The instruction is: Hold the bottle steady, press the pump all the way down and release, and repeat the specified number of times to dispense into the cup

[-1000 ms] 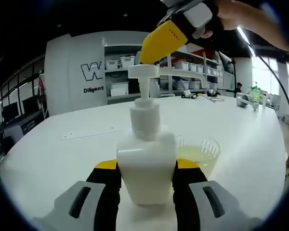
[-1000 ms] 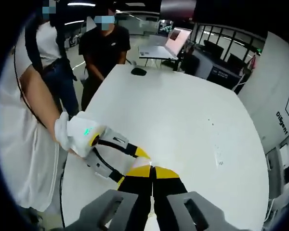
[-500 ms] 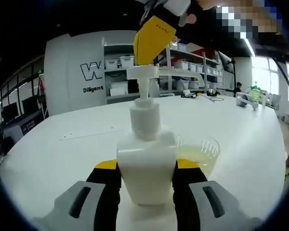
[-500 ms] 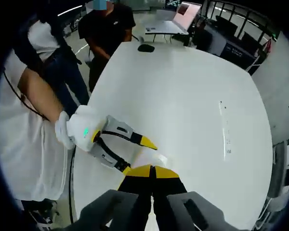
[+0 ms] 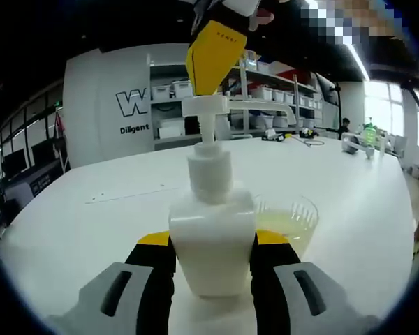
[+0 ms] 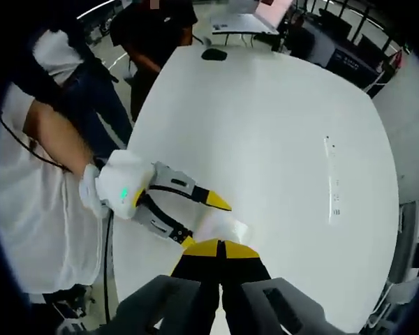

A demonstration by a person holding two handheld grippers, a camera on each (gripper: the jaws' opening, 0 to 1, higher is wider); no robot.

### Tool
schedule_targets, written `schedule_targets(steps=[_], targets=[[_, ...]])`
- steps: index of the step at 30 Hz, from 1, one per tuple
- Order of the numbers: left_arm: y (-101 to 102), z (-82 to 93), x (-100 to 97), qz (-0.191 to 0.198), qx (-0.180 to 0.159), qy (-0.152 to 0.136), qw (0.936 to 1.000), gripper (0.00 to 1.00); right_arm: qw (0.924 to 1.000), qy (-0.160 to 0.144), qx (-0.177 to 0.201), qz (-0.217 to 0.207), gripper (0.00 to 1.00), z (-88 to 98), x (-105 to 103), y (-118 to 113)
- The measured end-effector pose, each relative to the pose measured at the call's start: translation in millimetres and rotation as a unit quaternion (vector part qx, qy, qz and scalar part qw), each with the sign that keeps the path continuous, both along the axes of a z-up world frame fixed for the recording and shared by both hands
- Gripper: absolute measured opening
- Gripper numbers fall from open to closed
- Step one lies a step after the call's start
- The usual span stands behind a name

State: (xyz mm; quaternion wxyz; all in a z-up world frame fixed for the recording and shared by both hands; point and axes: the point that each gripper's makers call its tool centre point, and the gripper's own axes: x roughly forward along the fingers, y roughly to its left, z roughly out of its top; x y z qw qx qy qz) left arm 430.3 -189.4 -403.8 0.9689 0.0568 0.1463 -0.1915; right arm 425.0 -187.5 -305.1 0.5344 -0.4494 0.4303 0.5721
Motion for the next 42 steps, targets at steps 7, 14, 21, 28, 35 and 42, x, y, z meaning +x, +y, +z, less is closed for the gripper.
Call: schedule_targets(steps=[7,14,21,28,35,42], targets=[[0,-0.1,-0.1,-0.001,0.000,-0.001,1.0000,0.40,0.9996,0.009,-0.028,-0.006,0.00,-2.5,1,2],[-1,-0.6,-0.5,-0.003,-0.001,-0.002,1.0000,0.40,0.9990,0.013,-0.041,-0.003,0.00,-10.4,3,2],[0,-0.8,-0.8,-0.003,-0.002,0.000,1.0000,0.40,0.9987,0.009,-0.051,0.000,0.00,-11.4,3,2],[0,-0.7,-1.1,-0.004,-0.002,0.000,1.0000,0.40,0.9990,0.012,-0.042,-0.012,0.00,-9.7,-1,3],[-1,-0.5,-1.3,-0.007,-0.002,0.001,1.0000,0.40,0.9993,0.004,-0.037,-0.006,0.00,-1.9,-2,0],[-2,-0.5,-1.6,-0.008,-0.002,0.003,1.0000,0.40,0.9996,-0.003,-0.026,-0.006,0.00,1.3,7,3]])
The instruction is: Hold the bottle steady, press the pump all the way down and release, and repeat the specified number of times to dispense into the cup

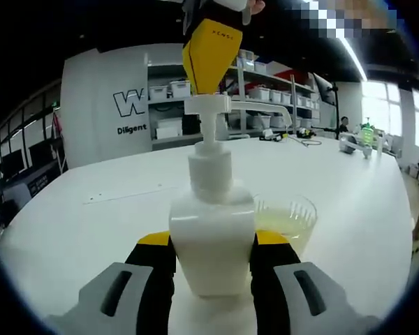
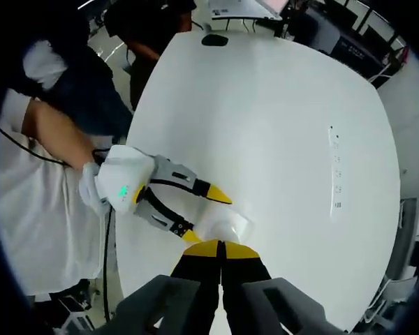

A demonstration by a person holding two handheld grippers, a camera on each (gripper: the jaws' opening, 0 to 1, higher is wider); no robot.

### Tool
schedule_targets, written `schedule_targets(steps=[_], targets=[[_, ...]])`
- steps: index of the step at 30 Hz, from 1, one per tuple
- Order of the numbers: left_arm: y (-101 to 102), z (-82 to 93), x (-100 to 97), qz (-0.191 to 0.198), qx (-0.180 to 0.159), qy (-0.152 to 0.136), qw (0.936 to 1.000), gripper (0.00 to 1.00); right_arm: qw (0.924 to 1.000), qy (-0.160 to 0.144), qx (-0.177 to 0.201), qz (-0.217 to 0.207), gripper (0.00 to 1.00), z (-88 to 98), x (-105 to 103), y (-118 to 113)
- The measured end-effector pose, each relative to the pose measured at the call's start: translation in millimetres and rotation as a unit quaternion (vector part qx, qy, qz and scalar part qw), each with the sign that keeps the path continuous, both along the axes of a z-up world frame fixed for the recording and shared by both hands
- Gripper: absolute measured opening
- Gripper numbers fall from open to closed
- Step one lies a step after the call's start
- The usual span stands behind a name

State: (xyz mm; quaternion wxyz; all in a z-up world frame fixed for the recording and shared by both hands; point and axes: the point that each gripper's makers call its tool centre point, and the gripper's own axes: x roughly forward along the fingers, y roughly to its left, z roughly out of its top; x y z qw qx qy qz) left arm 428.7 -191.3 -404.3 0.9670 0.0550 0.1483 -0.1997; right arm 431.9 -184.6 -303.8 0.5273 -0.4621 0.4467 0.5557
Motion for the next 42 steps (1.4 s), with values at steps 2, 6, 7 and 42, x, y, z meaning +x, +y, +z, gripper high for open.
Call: schedule_targets(steps=[2,6,7,42], targets=[[-0.1,0.1,0.0,-0.001,0.000,-0.001,1.0000,0.40,1.0000,0.008,-0.003,0.000,0.00,0.5,-4.1,-1.6],[-0.5,0.1,-0.3,-0.001,0.000,0.000,1.0000,0.40,0.9999,0.006,-0.009,-0.002,0.00,-1.4,-2.3,-3.8],[-0.5,0.0,-0.2,-0.001,-0.001,0.001,1.0000,0.40,0.9999,-0.006,-0.006,0.009,0.00,-1.1,0.0,-2.8],[-1.5,-0.4,0.7,-0.005,0.003,0.004,1.0000,0.40,0.9989,-0.007,-0.045,0.014,0.00,-6.4,-4.4,-4.5]])
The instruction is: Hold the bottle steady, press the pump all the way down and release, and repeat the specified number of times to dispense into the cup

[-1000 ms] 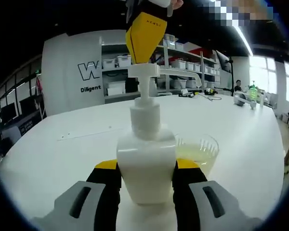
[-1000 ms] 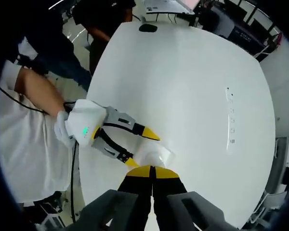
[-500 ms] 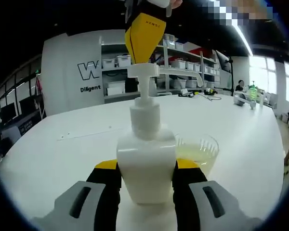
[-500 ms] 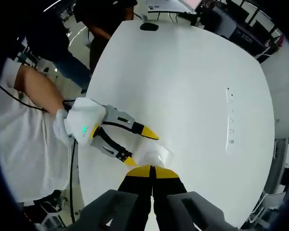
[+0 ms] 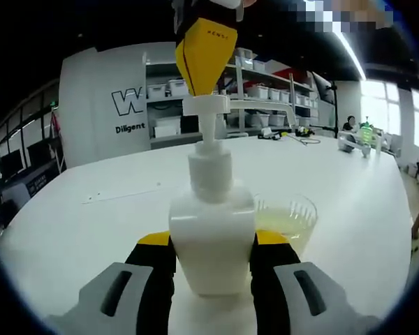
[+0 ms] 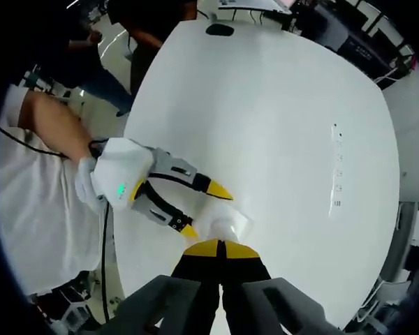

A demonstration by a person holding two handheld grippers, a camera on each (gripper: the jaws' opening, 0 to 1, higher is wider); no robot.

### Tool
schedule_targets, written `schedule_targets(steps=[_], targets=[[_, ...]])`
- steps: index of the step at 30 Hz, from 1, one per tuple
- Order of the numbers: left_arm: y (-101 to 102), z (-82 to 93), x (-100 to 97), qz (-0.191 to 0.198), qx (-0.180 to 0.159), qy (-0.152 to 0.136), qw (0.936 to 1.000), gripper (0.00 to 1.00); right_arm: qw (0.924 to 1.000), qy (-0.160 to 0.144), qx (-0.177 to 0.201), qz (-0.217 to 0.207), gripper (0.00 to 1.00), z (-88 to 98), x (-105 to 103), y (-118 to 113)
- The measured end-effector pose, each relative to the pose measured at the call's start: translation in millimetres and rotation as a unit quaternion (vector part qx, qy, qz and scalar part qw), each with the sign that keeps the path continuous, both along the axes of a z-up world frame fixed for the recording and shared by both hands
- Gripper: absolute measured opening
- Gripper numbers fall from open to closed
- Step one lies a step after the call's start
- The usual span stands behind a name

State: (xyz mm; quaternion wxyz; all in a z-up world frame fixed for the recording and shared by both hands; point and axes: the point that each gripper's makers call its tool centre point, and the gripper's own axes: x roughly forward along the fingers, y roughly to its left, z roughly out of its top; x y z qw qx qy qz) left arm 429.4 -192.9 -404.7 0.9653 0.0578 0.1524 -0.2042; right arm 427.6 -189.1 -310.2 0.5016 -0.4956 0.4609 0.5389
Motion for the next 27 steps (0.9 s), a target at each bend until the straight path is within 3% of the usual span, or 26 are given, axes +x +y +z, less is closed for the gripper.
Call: schedule_targets(steps=[9,12,27], targets=[[-1,-0.1,-0.3,-0.001,-0.001,0.001,1.0000,0.40,0.9998,-0.004,-0.017,0.010,0.00,-7.9,-15,-6],[-1,-0.1,0.1,-0.002,-0.001,0.001,1.0000,0.40,0.9997,-0.013,-0.020,0.004,0.00,-13.4,-12,-5],[-1,-0.1,0.6,-0.003,-0.002,0.004,1.0000,0.40,0.9999,0.003,0.002,-0.011,0.00,3.8,-11,-7]])
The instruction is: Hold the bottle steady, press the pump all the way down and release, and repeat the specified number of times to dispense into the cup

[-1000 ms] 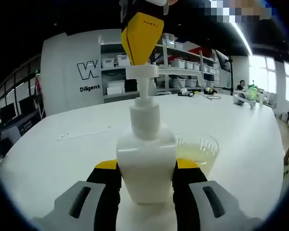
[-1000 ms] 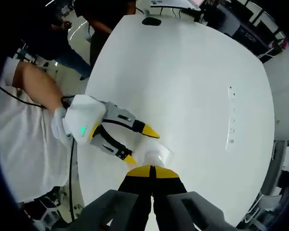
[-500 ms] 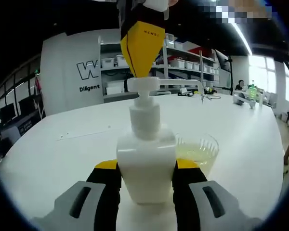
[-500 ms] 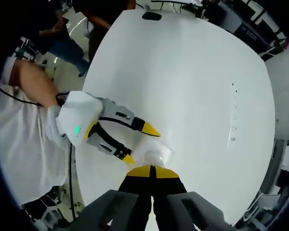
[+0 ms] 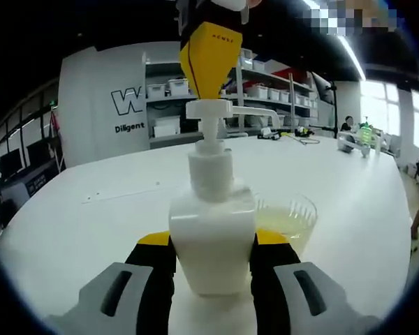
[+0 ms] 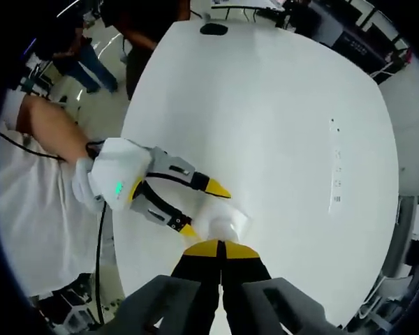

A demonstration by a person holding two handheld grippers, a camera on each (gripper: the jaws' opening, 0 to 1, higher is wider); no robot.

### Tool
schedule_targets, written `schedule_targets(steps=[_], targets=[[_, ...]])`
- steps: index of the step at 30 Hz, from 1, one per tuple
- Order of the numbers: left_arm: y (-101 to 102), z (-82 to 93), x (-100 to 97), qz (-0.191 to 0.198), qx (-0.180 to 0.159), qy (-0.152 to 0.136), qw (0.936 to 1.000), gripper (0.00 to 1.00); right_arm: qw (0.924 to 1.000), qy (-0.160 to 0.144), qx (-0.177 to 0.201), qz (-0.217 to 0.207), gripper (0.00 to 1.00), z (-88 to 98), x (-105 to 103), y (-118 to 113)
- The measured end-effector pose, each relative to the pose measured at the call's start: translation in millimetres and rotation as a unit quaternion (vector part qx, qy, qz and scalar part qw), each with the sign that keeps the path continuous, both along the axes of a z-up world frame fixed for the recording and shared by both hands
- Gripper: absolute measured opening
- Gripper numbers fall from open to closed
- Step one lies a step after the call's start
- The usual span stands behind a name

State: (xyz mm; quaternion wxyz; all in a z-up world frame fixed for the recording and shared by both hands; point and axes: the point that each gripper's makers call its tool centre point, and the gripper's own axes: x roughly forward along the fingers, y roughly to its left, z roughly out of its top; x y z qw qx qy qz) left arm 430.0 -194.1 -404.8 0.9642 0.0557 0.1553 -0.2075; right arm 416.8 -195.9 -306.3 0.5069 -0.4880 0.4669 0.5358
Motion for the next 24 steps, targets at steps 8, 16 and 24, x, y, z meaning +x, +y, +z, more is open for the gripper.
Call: schedule_targets(steps=[8,16,24], targets=[[0,-0.6,-0.5,0.000,-0.001,0.001,1.0000,0.40,0.9999,-0.003,0.014,0.003,0.00,3.7,1,4],[0,-1.1,-0.7,-0.001,-0.001,0.001,1.0000,0.40,0.9999,-0.008,0.010,0.003,0.00,1.1,11,1],[-1,-1.5,-0.8,-0.001,0.000,0.001,1.0000,0.40,0.9998,-0.015,-0.004,0.013,0.00,0.1,18,2]])
